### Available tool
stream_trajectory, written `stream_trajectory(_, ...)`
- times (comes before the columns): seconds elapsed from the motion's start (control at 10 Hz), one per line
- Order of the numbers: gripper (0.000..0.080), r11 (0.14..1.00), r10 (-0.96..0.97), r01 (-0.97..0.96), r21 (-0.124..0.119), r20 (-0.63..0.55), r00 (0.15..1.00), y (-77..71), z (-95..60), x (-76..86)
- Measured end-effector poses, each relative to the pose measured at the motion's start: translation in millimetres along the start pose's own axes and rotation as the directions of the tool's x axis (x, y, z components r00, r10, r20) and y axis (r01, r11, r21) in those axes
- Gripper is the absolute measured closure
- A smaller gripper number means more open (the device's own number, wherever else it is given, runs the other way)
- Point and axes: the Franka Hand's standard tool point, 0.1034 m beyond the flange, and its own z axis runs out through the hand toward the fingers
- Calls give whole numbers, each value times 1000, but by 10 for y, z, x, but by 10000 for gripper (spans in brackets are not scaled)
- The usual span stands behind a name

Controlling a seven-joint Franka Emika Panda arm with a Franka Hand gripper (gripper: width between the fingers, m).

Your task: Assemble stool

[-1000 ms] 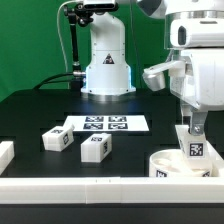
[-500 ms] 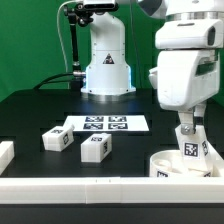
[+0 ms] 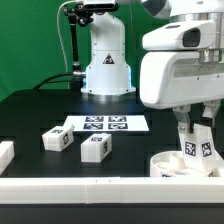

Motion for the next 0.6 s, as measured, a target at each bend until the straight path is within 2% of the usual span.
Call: stream_trajectory(0.6, 465, 937, 348, -348, 13, 1, 937, -17, 3, 1)
